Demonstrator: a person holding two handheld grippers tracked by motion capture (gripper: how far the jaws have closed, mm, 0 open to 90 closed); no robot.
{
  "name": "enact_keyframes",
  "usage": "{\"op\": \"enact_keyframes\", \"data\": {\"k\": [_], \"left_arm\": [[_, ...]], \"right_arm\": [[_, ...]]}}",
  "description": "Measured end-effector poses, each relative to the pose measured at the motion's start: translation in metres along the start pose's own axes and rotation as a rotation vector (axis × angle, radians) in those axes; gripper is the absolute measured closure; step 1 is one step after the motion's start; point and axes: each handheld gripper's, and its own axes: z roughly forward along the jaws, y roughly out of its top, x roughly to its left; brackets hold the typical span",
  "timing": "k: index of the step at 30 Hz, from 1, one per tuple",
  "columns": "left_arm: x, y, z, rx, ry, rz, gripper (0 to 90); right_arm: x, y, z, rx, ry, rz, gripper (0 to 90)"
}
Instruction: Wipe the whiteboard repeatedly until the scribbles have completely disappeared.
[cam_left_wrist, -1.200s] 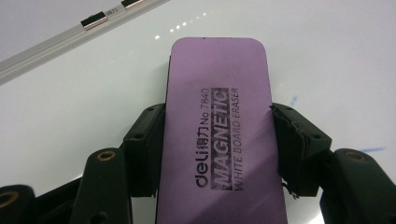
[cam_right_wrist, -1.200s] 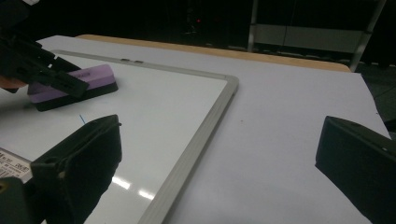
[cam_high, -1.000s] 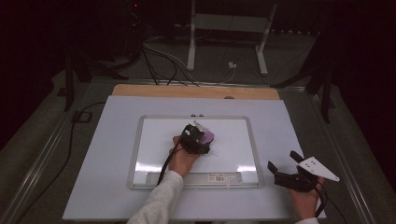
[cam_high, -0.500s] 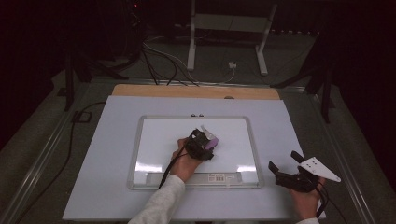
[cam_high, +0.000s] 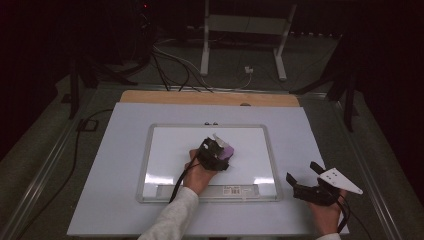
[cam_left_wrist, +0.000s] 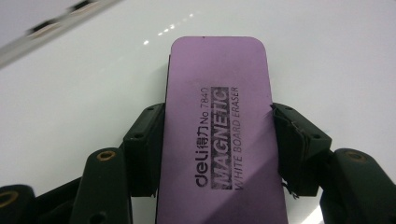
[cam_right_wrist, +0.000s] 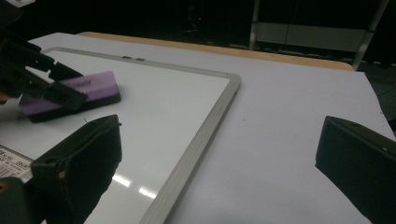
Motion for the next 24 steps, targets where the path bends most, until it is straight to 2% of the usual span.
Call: {"op": "enact_keyframes", "data": {"k": [4,7,9,11,17,20,24], "left_arm": [[-0.019,0.002,0.001,-0.001,-0.05,0.038,41.7],[-0.022,0.003,0.002,0.002,-0.044,0.047,41.7],[-0.02,0.004,0.002,-0.002,-0.017,0.056,41.7],[-0.015,0.004,0.002,0.0,0.021,0.047,41.7],[0.015,0.0,-0.002,0.021,0.107,-0.007,41.7],[0.029,-0.005,-0.006,0.023,0.122,-0.046,41.7],[0.04,-0.011,-0.01,0.023,0.136,-0.078,41.7]], "right_arm": [[0.0,0.0,0.0,-0.001,0.0,0.001,0.6],[0.0,0.0,0.0,-0.002,0.0,0.001,0.6],[-0.001,0.0,-0.001,-0.003,-0.001,0.002,0.6],[-0.001,0.0,-0.001,-0.003,-0.001,0.003,0.6],[-0.002,0.0,-0.002,-0.005,-0.003,0.006,0.6],[-0.002,0.0,-0.002,-0.005,-0.003,0.005,0.6],[-0.002,0.0,-0.002,-0.005,-0.003,0.003,0.6]]}}
